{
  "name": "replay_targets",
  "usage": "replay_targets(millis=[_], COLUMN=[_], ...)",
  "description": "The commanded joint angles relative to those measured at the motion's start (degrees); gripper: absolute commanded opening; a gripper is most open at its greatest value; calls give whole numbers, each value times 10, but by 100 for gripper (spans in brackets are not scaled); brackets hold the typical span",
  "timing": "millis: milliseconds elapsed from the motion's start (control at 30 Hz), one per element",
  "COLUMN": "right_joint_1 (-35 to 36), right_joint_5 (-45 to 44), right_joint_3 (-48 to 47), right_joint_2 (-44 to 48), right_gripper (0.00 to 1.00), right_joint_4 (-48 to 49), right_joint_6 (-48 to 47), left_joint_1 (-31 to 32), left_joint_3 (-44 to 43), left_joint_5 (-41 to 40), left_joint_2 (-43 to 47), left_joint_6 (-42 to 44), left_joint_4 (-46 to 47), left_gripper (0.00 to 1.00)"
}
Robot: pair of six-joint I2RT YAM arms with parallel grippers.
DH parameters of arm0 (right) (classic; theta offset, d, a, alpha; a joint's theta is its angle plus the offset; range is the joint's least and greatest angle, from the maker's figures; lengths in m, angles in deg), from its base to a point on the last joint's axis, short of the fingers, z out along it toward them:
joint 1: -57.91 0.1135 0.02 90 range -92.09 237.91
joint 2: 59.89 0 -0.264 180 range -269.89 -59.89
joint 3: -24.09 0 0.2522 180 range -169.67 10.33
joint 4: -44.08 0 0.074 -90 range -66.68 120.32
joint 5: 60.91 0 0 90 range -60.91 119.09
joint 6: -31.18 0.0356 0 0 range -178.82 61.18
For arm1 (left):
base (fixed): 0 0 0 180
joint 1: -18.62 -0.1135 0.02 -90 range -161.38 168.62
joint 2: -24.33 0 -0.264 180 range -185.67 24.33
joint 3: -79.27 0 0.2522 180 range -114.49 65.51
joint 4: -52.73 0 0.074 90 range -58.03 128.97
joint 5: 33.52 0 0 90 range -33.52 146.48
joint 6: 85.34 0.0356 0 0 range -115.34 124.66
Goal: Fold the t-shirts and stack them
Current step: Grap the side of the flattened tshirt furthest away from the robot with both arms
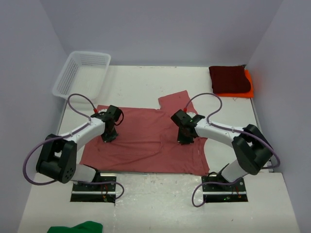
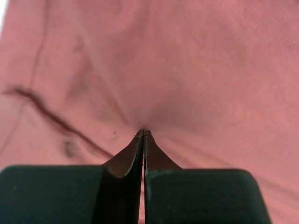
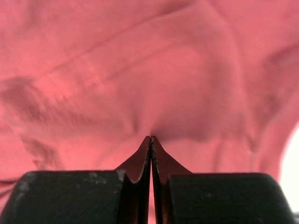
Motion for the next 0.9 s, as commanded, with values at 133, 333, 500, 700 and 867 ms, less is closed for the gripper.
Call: replay_targets(millis=[133,333,500,700,867], right_joint_1=[-8,-129,-236,-280,-306], right_joint_5=[-91,-15,91,151,206], right_joint_3=[-133,-316,-477,-708,-828], right_joint_2=[101,-1,-161,-377,-472], right_gripper=[0,35,58,58,57], right_joint_4=[-123,-126,-141,-210,-249], right_joint_6=[-88,-212,-274,-337,-354], left_joint_1=[9,9,17,38,43], left_joint_3=[-122,-230,-307,-393,-388], left_joint_5=[-83,-43,105,184,197], left_joint_2=[43,-33,-116,-193,-209], left_joint_6=[-12,48,121,173,193], left_joint_4=[-97,-47,56,100,124], left_gripper=[0,0,0,5,6])
